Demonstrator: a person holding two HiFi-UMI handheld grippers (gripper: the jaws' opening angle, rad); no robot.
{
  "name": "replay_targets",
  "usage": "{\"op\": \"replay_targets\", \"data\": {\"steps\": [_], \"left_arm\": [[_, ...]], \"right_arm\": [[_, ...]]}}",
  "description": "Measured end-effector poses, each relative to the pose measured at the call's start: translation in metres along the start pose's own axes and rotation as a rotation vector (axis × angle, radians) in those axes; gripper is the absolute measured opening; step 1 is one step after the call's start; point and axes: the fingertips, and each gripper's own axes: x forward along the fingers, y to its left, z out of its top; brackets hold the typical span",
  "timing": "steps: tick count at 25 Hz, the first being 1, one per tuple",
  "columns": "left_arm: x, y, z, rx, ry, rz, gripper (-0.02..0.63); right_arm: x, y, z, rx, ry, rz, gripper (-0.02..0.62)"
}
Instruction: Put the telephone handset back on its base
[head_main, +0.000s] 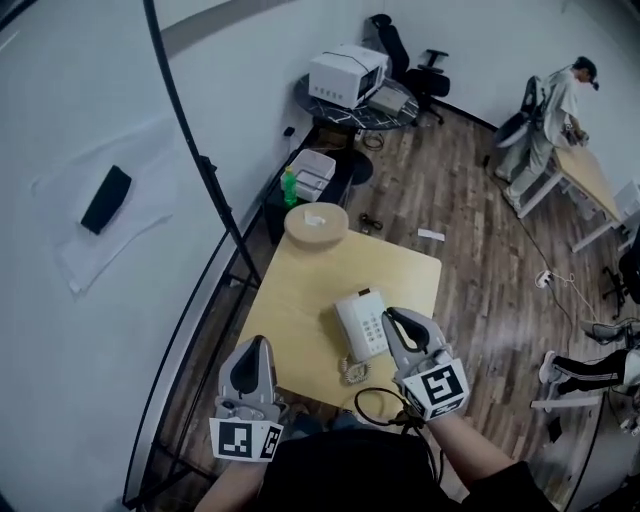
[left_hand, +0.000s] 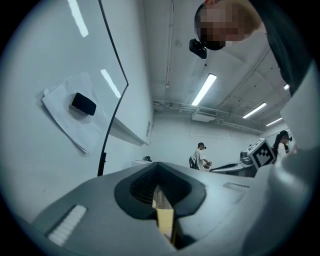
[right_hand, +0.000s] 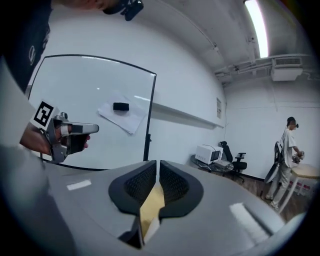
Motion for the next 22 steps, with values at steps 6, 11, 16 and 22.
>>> {"op": "replay_targets", "data": {"steps": [6,11,16,22], "left_arm": [[0.016,-0.031,0.020,0.042,-0.013,-0.080,0.000],[0.021,-0.052,0.027,0.057,-0.013,-0.120,0.000],[0.025,-0.066,0.027,0.052,-0.012,-0.151,0.000],[0.028,-0.073,0.023,0.048,-0.008,-0.163,0.000]], "right_arm": [[-0.030,0.011,0.013,0.036,-0.118,-0.010,0.018],[-0.047,0.008,0.018,0.088,-0.178,-0.031,0.015],[-0.051,0.009,0.019,0.073,-0.183,-0.034,0.009],[-0.048,0.010,0.013,0.076,-0.171,-0.035,0.008]]}}
